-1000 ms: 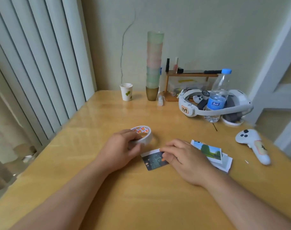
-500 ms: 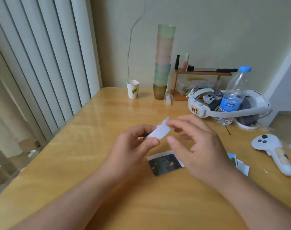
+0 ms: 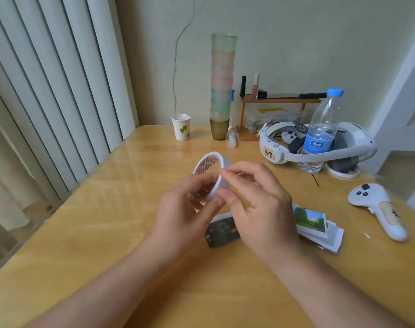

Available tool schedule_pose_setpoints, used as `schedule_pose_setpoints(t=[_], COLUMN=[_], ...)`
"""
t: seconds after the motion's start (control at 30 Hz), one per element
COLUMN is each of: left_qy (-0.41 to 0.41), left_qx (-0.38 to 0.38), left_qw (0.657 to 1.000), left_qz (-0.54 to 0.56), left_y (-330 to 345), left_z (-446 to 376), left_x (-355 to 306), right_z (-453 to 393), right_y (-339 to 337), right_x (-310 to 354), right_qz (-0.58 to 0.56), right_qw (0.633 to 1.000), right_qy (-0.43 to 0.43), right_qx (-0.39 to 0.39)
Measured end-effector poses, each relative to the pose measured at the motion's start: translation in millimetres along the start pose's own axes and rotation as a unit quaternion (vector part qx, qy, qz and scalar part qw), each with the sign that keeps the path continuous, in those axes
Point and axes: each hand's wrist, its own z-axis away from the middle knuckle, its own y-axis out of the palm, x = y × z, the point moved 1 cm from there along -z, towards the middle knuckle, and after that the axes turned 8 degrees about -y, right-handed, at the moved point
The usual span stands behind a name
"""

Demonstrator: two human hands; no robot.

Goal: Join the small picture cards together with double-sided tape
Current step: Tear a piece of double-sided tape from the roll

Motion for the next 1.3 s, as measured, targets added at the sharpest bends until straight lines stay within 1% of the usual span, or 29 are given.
schedule_pose_setpoints(t=[0.1,0.23,0.4,0.5,0.63,0.8,0.97,1.07,1.2,1.3], left_qy=[0.019,0.026,0.028,0.028,0.028,0.033,0.048,0.042,0.039,0.030], left_qx=[-0.010,-0.021,-0.010,-0.006,-0.001,0.002,0.000,-0.003,-0.004,-0.008], left_qw=[0.999,0.999,0.999,0.999,0.999,0.999,0.997,0.997,0.997,0.998], left_qz=[-0.024,-0.022,-0.015,-0.023,-0.026,-0.028,-0.061,-0.062,-0.059,-0.060], left_y=[-0.4,0.2,0.5,0.2,-1.4,-2.5,-3.8,-4.0,-4.9,-5.2], left_z=[0.1,0.3,0.7,1.0,2.0,1.9,2.3,2.4,3.8,3.5], left_x=[-3.8,-5.2,-5.3,-7.0,-10.1,-10.5,-8.9,-9.7,-12.9,-9.4], right_z=[0.3,-0.9,-0.4,-0.1,-2.8,-1.5,-2.4,-2.6,-2.7,-3.6], right_y=[-0.3,-2.3,-3.2,-4.0,-6.4,-6.3,-8.9,-10.1,-10.8,-11.7], right_x=[-1.3,-1.5,-5.8,-5.2,-4.0,-5.4,-7.2,-6.6,-9.6,-9.7], right_qz=[-0.020,-0.030,-0.069,-0.059,-0.056,-0.075,-0.097,-0.087,-0.060,-0.062], right_qw=[1.000,0.999,0.997,0.998,0.998,0.996,0.994,0.994,0.997,0.998], right_qy=[0.011,0.010,0.044,0.035,0.028,0.045,0.051,0.061,0.034,0.024], right_qx=[-0.014,-0.020,0.005,0.015,0.004,0.011,0.022,0.026,0.026,0.024])
